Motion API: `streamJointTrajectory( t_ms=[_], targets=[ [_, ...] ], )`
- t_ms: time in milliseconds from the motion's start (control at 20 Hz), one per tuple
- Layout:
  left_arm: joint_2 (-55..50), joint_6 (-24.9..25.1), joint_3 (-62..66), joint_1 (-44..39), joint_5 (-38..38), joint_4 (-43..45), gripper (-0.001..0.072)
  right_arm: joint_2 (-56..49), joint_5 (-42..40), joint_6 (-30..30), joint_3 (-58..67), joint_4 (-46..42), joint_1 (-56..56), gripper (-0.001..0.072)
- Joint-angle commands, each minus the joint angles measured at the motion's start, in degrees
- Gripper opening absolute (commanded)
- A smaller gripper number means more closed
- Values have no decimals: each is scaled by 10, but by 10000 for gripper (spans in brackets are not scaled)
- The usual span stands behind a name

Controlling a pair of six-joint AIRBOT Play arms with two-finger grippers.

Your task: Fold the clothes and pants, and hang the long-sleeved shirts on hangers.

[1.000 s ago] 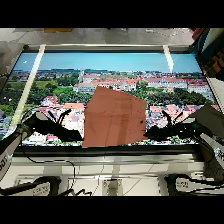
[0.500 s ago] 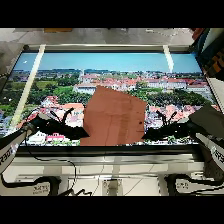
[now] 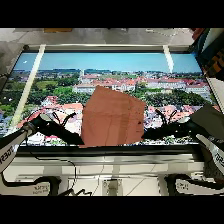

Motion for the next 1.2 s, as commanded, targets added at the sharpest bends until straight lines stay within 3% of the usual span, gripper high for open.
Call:
streamJointTrajectory(
  t_ms=[0,150,300,650,800,950,1050,1150],
  targets=[
    [0,26,1,0,-16,-31,14,11,1,-8,0,11,2,19],
    [9,62,6,0,-16,-80,12,40,5,-29,7,21,12,18],
    [68,48,36,0,-21,-91,11,107,23,-28,42,22,32,18],
    [387,9,188,19,0,-93,12,339,81,45,195,33,51,19],
    [551,9,206,43,96,-90,12,428,81,84,243,44,51,19],
    [682,-19,206,57,202,-88,12,499,93,182,248,78,51,19],
    [742,-21,205,58,238,-88,12,534,99,238,248,137,51,19],
    [764,-21,205,58,264,-88,12,562,63,250,248,166,51,18]
  ],
)
